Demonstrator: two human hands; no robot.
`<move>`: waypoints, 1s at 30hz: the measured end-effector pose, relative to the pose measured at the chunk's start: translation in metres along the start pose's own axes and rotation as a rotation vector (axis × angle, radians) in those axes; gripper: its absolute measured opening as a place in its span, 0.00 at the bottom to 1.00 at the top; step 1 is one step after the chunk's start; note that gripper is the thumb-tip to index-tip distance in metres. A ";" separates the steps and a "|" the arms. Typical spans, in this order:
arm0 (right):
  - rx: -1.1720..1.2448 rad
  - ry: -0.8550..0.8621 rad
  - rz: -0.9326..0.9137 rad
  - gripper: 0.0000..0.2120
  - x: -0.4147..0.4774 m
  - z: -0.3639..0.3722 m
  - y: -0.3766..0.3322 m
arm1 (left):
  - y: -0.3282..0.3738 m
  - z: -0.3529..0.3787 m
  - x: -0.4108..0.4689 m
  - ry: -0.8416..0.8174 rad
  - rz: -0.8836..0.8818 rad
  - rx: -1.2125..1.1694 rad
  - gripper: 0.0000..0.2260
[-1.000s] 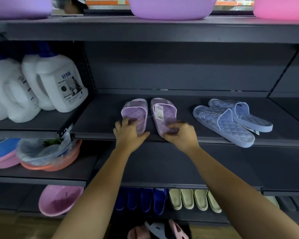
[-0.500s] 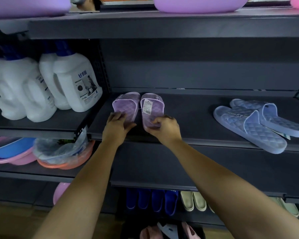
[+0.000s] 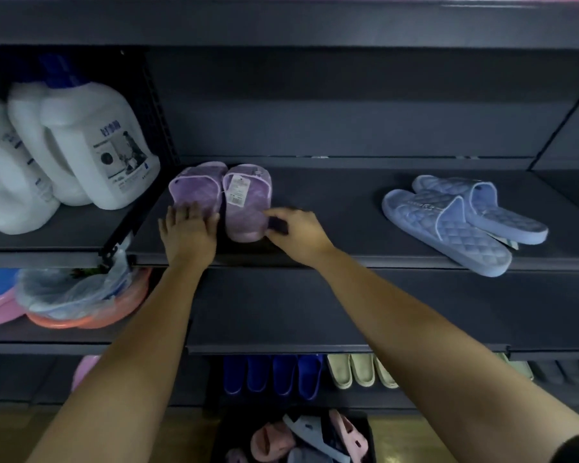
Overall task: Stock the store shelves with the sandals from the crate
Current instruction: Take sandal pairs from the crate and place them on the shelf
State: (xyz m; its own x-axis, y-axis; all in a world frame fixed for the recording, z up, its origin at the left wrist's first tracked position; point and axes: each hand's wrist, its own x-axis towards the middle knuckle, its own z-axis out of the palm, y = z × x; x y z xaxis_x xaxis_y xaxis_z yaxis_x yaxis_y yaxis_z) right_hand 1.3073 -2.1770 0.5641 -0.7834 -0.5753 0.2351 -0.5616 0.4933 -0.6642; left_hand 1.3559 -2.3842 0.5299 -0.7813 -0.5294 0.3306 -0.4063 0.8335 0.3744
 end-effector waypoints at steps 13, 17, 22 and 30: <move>-0.390 0.496 0.314 0.17 -0.114 -0.221 0.183 | 0.291 0.060 -0.135 -0.015 0.526 -0.502 0.10; -0.343 0.416 0.377 0.15 -0.138 -0.240 0.209 | 0.336 0.081 -0.158 -0.038 0.497 -0.418 0.21; -0.225 0.344 0.423 0.13 -0.143 -0.252 0.224 | 0.357 0.091 -0.168 -0.012 0.415 -0.198 0.35; -0.221 0.307 0.286 0.16 -0.134 -0.235 0.224 | 0.324 0.086 -0.144 0.050 0.445 -0.062 0.29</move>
State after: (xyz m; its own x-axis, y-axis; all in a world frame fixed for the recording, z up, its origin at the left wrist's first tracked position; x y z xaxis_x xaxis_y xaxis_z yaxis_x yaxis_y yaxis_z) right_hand 1.2239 -1.8365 0.5505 -0.9385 -0.1937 0.2857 -0.3294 0.7502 -0.5733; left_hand 1.2958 -2.0247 0.5288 -0.8490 -0.1302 0.5120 -0.0061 0.9715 0.2369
